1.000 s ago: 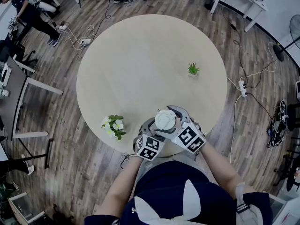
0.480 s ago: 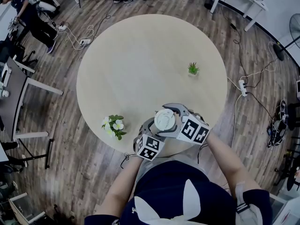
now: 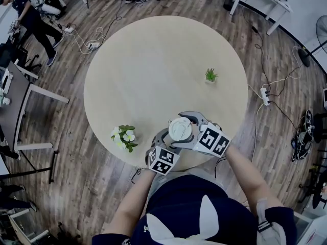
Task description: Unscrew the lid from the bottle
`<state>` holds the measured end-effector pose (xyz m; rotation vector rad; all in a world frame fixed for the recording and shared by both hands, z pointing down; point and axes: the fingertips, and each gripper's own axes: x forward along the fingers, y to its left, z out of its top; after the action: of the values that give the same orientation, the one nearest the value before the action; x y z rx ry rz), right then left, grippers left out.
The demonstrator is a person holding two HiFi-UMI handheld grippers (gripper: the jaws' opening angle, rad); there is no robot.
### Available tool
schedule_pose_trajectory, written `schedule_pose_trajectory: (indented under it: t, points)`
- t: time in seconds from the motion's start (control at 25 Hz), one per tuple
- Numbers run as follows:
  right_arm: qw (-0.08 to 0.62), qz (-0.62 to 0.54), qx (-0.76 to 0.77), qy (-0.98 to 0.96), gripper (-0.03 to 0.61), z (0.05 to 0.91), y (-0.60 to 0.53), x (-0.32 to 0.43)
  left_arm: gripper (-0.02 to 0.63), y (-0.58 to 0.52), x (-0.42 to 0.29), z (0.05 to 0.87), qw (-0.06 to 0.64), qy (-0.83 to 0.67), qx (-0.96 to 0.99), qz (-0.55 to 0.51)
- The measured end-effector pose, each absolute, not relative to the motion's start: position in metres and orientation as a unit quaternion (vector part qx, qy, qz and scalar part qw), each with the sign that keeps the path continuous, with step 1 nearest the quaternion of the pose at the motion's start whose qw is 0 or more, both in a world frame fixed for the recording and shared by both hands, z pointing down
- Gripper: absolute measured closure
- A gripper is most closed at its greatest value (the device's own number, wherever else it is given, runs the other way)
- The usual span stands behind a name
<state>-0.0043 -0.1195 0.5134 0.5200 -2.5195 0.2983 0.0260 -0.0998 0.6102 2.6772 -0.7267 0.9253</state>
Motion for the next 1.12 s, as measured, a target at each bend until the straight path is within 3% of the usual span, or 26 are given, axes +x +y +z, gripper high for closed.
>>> schedule_pose_trajectory:
  t: [0.76, 1.12]
  points:
    - [0.17, 0.206, 0.31, -0.912, 0.121, 0.493, -0.14, 0.024, 0.29, -0.101, 0.025, 0.611, 0.113, -0.247, 0.908, 0.318]
    - [0.156, 0.222, 0.345, -0.899, 0.121, 0.482, -0.147, 0.032, 0.29, -0.1, 0.024, 0.61, 0.116, -0.247, 0.908, 0.319]
